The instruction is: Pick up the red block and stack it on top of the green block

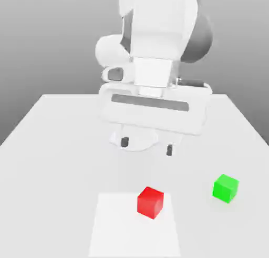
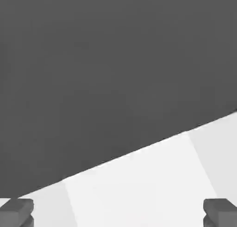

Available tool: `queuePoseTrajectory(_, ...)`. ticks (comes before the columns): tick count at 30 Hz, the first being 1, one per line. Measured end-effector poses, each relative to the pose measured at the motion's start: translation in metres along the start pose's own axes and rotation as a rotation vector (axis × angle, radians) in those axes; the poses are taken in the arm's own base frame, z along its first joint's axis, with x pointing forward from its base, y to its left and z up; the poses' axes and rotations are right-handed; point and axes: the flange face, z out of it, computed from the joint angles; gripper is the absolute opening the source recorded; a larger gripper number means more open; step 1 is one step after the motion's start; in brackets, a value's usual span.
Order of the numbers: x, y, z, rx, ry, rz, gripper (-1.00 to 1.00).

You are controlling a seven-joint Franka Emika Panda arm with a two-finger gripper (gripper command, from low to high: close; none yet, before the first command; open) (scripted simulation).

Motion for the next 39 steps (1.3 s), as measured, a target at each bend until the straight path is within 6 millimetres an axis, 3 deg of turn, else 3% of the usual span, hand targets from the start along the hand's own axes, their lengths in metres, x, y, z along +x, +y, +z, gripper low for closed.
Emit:
queuePoseTrajectory(3,-0.022,0.036,0.059,-0.097,-0.071,0.084,0.00)
queuePoseTrajectory(14,-0.032,0.051,0.130,-0.118,-0.086,0.108,0.00)
queuePoseTrajectory(15,-0.033,0.053,0.134,-0.120,-0.086,0.108,-1.00)
queuePoseTrajectory(22,-0.033,0.052,0.133,-0.118,-0.085,0.108,-1.00)
queuePoseTrajectory(33,-0.028,0.045,0.073,-0.118,-0.085,0.104,-1.00)
queuePoseTrajectory(34,-0.034,0.042,0.069,-0.118,-0.084,0.108,-1.00)
queuePoseTrajectory(39,-0.127,0.025,0.045,-0.115,-0.088,0.046,-1.00)
